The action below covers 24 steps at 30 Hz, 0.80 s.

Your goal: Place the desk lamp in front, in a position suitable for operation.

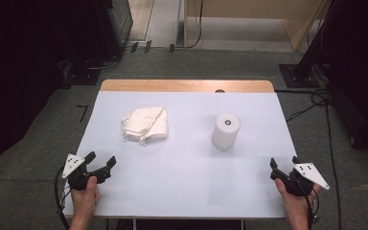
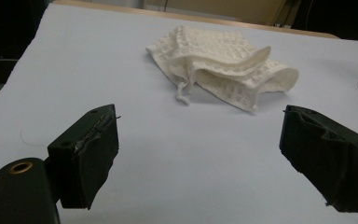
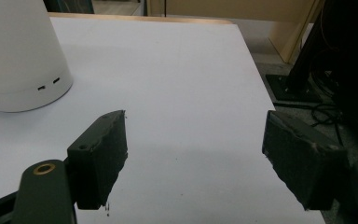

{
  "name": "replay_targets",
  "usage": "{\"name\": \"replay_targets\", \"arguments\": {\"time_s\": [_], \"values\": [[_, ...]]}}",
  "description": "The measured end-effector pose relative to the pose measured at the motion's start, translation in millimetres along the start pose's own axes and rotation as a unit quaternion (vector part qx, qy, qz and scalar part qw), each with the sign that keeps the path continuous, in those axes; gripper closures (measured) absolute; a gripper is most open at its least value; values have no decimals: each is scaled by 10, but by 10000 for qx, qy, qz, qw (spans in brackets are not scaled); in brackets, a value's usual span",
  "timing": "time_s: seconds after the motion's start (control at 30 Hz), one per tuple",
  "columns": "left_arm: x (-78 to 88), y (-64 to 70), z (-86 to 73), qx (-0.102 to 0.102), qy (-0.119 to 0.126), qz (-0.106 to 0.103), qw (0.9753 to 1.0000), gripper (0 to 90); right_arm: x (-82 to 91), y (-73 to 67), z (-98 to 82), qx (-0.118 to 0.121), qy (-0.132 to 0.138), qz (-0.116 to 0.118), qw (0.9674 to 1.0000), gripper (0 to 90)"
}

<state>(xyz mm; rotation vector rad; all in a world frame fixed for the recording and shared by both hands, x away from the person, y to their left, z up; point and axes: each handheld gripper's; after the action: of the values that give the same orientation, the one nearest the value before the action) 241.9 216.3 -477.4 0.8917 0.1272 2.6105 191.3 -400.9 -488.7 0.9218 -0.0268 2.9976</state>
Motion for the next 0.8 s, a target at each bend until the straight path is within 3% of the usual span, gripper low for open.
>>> {"name": "replay_targets", "arguments": {"time_s": [0.3,0.37,0.5,0.53,0.63,0.8], "values": [[-15,69,-4,-279,30,-39,9996,132,108,-101,94,73,212,42,9997,247],[-24,72,-1,-258,-19,-8,9997,132,129,-145,130,38,208,118,9997,243],[-22,63,-3,-210,-10,3,9998,131,147,-285,243,202,182,301,9992,212],[-24,59,-5,-185,-22,15,9998,131,156,-363,307,342,167,379,9986,182],[-26,58,-6,-185,-32,21,9998,131,159,-420,347,366,166,481,9980,148],[-38,70,-9,-231,-65,50,9997,131,58,-635,500,487,95,854,9951,89]]}}
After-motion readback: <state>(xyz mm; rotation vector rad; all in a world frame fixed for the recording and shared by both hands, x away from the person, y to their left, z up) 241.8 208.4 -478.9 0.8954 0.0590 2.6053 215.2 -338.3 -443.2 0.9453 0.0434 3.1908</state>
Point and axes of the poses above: each handheld gripper's, and its own axes: x roughly backward along the jaws, z roughly out of its top, y roughly to its right, and after that the axes turned 11 degrees about -y, right-handed
